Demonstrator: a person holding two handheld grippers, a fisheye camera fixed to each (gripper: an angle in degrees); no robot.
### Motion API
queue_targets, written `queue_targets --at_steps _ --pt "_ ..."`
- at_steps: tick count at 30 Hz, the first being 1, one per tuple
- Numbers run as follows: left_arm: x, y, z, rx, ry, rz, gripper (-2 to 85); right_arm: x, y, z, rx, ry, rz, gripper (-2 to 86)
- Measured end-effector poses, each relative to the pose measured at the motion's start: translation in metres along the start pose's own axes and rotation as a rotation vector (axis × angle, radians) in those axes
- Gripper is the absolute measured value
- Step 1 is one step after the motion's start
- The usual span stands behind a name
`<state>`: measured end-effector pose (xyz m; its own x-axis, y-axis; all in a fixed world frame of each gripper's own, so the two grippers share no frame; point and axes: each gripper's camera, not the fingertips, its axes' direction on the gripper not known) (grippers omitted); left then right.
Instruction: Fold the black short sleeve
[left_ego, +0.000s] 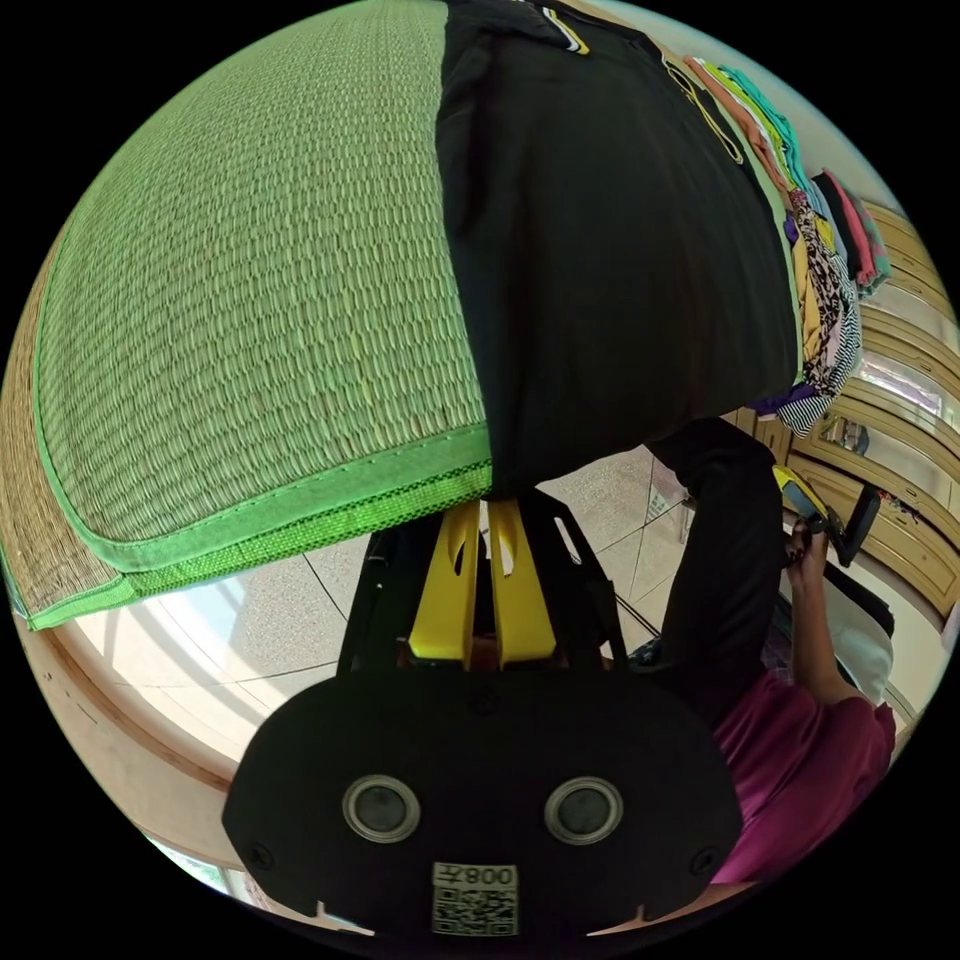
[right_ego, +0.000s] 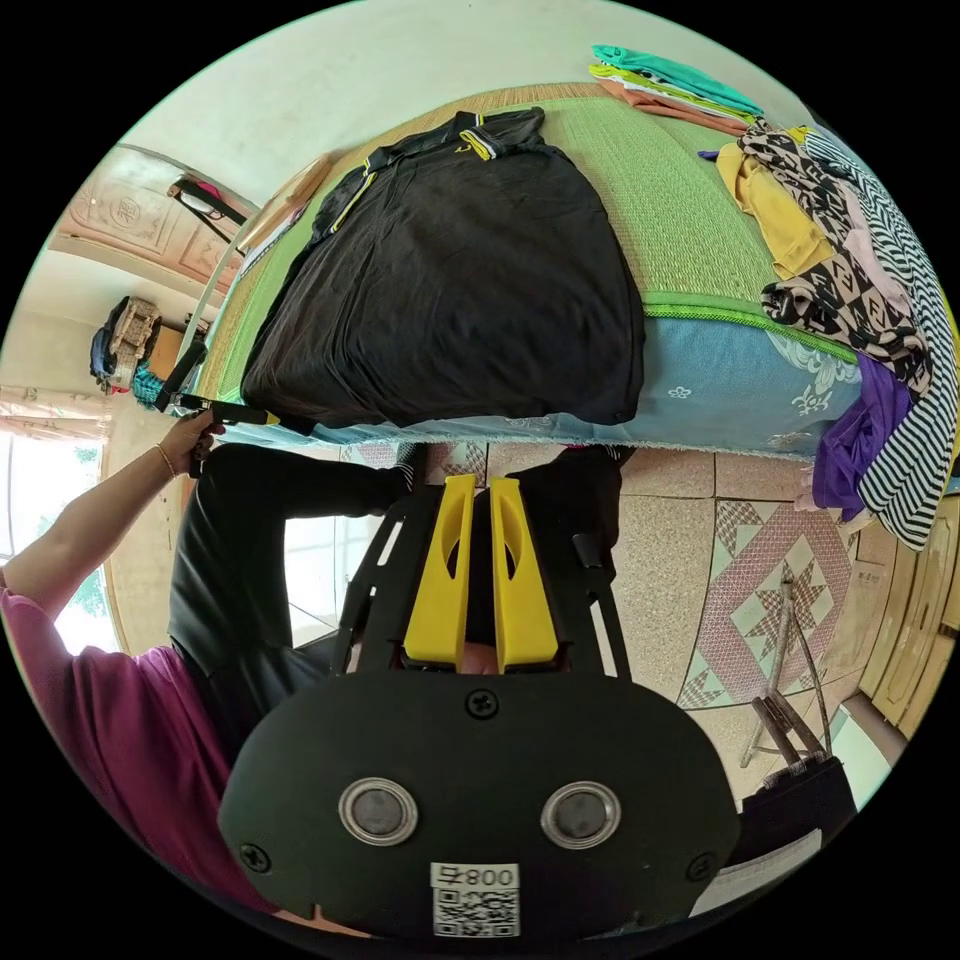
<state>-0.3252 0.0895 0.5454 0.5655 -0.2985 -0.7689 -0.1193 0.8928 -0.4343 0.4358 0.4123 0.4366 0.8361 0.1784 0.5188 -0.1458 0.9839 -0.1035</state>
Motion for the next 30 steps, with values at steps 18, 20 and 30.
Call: queue_targets --at_steps 18,20,30 --pt "0.031 0.031 0.033 -0.048 -0.097 0.033 0.9 0.095 -0.056 0.03 -0.041 0.052 -0.006 9.5" --pt "0.033 0.035 0.037 -0.052 -0.103 0.029 0.9 0.097 -0.059 0.032 -0.035 0.046 -0.023 9.5" --pt "0.032 0.059 0.047 -0.054 -0.112 0.018 0.7 0.111 -0.066 0.042 -0.068 0.013 -0.064 6.4"
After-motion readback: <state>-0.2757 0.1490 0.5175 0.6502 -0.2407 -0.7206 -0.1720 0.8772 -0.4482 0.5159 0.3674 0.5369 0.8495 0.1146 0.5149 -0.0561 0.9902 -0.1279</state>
